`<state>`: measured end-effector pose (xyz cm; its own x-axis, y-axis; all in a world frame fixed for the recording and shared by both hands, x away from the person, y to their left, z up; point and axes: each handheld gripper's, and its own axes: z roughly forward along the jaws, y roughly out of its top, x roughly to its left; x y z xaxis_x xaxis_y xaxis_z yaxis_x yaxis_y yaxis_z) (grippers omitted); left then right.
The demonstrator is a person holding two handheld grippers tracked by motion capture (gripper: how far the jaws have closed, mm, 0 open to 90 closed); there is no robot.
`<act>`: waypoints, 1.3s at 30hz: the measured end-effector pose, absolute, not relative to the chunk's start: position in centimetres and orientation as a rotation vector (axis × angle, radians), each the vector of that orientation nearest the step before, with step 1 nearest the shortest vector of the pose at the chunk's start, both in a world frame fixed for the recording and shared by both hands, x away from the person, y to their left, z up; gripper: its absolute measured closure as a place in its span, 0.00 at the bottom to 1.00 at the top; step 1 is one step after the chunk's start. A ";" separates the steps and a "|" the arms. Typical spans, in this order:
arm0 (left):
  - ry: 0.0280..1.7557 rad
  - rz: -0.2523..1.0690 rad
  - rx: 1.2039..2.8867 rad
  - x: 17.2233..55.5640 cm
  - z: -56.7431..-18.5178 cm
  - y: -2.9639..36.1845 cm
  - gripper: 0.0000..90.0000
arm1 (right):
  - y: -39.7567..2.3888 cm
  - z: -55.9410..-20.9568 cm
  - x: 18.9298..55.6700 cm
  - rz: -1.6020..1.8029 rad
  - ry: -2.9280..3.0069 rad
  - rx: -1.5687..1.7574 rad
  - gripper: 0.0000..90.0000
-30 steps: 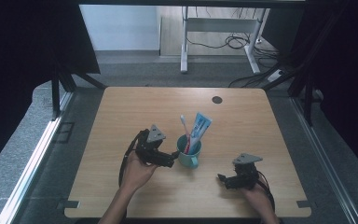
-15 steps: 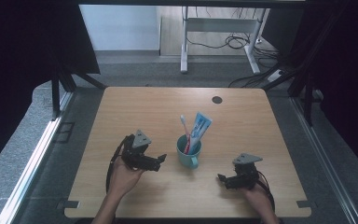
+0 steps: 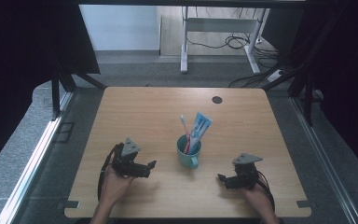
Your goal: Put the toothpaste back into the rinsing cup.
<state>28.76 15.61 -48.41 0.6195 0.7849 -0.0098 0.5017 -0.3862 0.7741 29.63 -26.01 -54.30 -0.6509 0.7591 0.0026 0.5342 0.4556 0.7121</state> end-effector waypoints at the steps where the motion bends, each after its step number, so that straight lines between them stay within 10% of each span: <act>1: 1.014 0.464 2.066 28.6 -48.7 15.8 0.00 | -26.0 -54.3 29.6 1.003 2.393 1.102 0.06; 39: 1.119 0.395 2.188 27.0 -54.5 15.6 0.00 | -26.0 -54.3 29.6 1.003 2.391 1.104 0.06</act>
